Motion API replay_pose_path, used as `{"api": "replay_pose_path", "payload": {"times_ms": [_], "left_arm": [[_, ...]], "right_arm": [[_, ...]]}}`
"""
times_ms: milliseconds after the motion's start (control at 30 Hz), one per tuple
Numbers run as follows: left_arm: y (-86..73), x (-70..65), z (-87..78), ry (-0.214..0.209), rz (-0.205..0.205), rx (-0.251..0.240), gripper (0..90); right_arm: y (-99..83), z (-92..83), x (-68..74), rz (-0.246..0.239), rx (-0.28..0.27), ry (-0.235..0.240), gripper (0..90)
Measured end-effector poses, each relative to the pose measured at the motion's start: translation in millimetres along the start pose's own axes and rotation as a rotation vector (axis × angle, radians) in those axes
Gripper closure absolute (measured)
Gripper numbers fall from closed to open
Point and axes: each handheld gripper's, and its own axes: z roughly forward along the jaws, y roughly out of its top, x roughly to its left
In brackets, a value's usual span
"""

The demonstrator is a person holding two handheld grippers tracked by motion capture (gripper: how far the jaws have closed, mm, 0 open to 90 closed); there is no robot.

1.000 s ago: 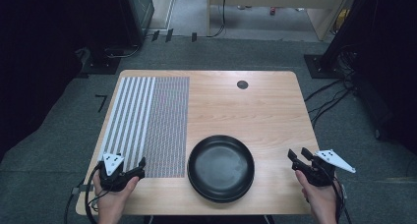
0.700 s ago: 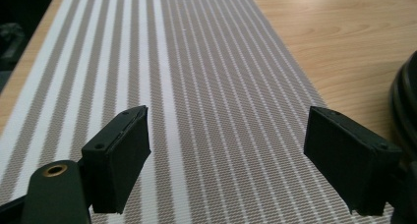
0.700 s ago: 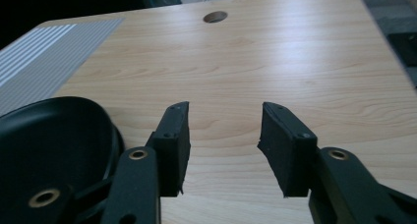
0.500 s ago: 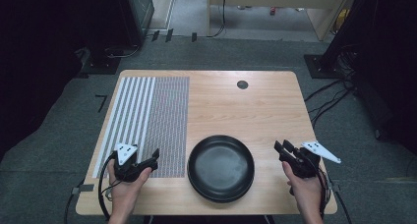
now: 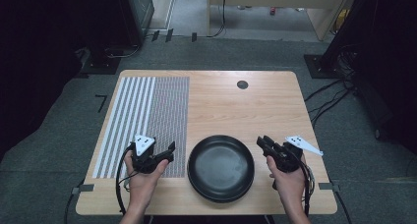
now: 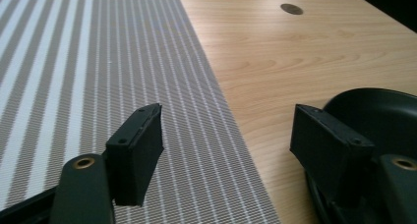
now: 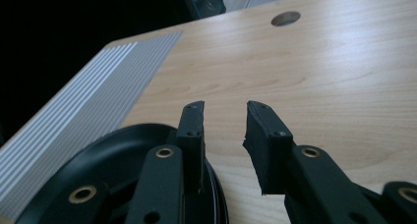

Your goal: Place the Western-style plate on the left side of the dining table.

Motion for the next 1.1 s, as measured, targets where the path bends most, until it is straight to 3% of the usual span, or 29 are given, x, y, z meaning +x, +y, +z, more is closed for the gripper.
{"api": "replay_pose_path", "payload": {"times_ms": [100, 167, 267, 300, 500, 567, 667, 700, 833, 967, 1100], "left_arm": [[-1.4, -1.6, 1.4, -0.015, -0.002, 0.007, 31.8], [-4.9, -5.0, 3.9, -0.064, -0.024, 0.026, 35.1], [-8.2, -10.1, 5.4, -0.097, -0.015, 0.043, 36.6], [-11.8, -15.7, 6.1, -0.126, -0.004, 0.060, 36.8], [-20.8, -28.0, 6.9, -0.172, 0.035, 0.091, 43.3], [-23.7, -28.8, 7.9, -0.197, 0.038, 0.106, 47.4], [-27.6, -26.1, 9.5, -0.237, 0.009, 0.131, 55.8], [-27.6, -26.1, 9.5, -0.237, 0.009, 0.131, 57.2], [-31.1, -26.2, 11.2, -0.302, -0.013, 0.162, 58.9], [-32.2, -28.0, 12.5, -0.326, -0.003, 0.170, 62.6], [-35.1, -26.8, 15.9, -0.340, -0.015, 0.191, 66.1]], "right_arm": [[-8.7, 2.3, -3.3, -0.001, 0.029, -0.003, 71.1], [-15.8, 3.0, -6.3, 0.011, 0.051, 0.003, 72.1], [-21.8, 2.6, -6.7, 0.012, 0.075, 0.007, 72.4], [-26.7, 2.2, -5.8, 0.014, 0.095, 0.014, 73.0], [-34.2, 3.3, -0.9, 0.012, 0.134, 0.026, 75.2], [-35.7, 4.0, -0.7, 0.013, 0.152, 0.010, 77.0], [-37.5, 4.4, -1.6, 0.030, 0.172, 0.003, 78.4], [-37.7, 4.2, -1.7, 0.044, 0.182, 0.003, 79.0], [-38.6, 4.3, -2.6, 0.064, 0.200, 0.012, 81.0], [-41.5, 6.3, -0.3, 0.077, 0.231, 0.022, 82.4], [-43.9, 6.7, 2.3, 0.061, 0.219, 0.002, 83.7]]}}
